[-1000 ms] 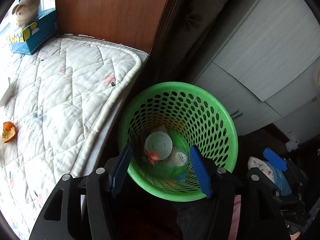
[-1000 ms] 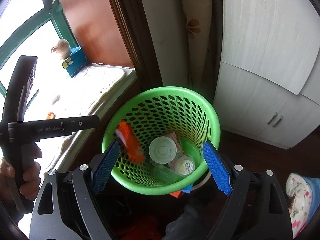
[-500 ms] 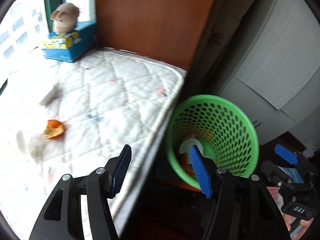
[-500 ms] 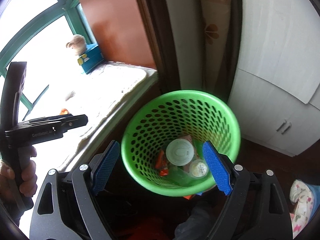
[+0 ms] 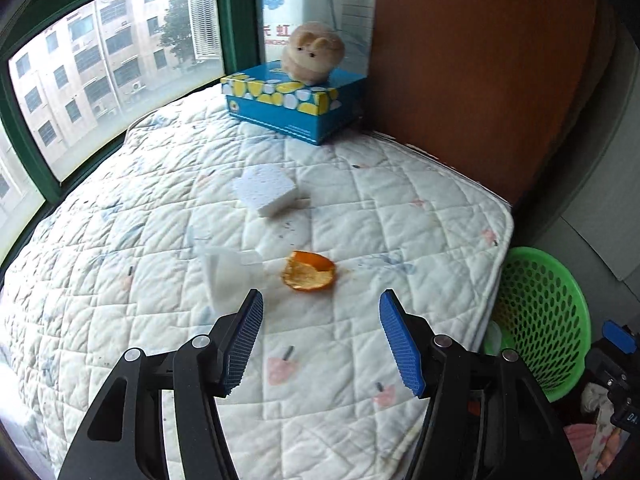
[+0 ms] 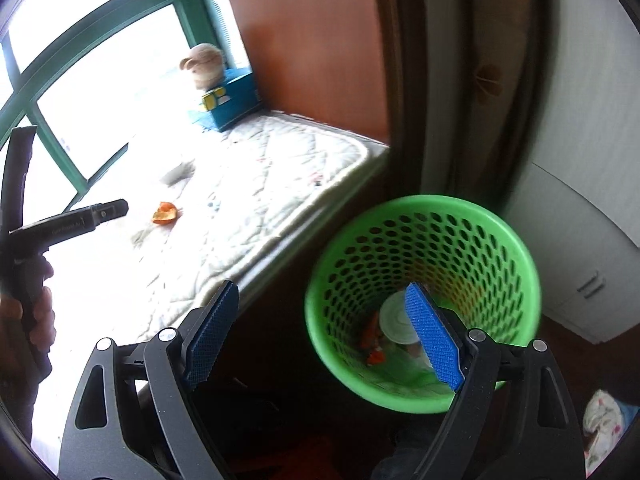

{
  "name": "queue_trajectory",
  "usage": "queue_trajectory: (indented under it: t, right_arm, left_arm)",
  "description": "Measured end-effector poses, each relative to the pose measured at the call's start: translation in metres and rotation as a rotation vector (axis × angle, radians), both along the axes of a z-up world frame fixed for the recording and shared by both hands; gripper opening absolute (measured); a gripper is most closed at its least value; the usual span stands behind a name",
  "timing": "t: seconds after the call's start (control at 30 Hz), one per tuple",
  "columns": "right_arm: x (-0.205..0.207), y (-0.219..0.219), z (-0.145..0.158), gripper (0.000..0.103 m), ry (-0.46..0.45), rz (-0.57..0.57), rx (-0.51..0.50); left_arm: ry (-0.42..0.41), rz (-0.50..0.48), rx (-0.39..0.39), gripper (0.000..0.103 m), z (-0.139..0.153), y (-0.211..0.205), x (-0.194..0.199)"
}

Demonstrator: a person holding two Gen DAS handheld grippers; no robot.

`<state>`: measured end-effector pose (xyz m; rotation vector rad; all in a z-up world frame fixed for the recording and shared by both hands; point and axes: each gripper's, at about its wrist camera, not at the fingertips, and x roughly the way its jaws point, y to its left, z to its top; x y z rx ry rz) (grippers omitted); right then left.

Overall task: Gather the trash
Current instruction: 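Move the left gripper to the clear plastic cup and grasp it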

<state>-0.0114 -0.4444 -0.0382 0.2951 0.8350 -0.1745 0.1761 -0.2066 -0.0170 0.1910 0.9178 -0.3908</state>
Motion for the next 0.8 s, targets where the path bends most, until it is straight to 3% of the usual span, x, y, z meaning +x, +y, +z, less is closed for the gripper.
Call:
queue_trajectory:
  t: [0.23, 0.37, 0.57, 0.7, 0.8]
  right_arm:
    - [0.027, 0.027, -0.002, 0.085, 0.010, 0.064, -0.006]
    - [0.042, 0.042, -0.002, 0.085, 0.018, 0.102, -0.014]
    - [0.063, 0.058, -0.006, 0.085, 0.037, 0.140, -0.023]
    - [0.074, 0.068, -0.011, 0.085, 0.050, 0.166, -0.023]
    - [0.084, 0.077, -0.014, 0.085, 0.060, 0.190, -0.030]
  left_arm:
    - [0.035, 0.094, -0.008, 0.059, -0.014, 0.046, 0.033]
    - [0.081, 0.114, -0.057, 0.057, -0.026, 0.059, 0.048]
    - [0.131, 0.084, -0.104, 0.042, -0.042, 0.062, 0.063]
    - [0.147, 0.062, -0.119, 0.021, -0.047, 0.061, 0.068]
    - [0.126, 0.049, -0.120, 0.018, -0.044, 0.064, 0.068]
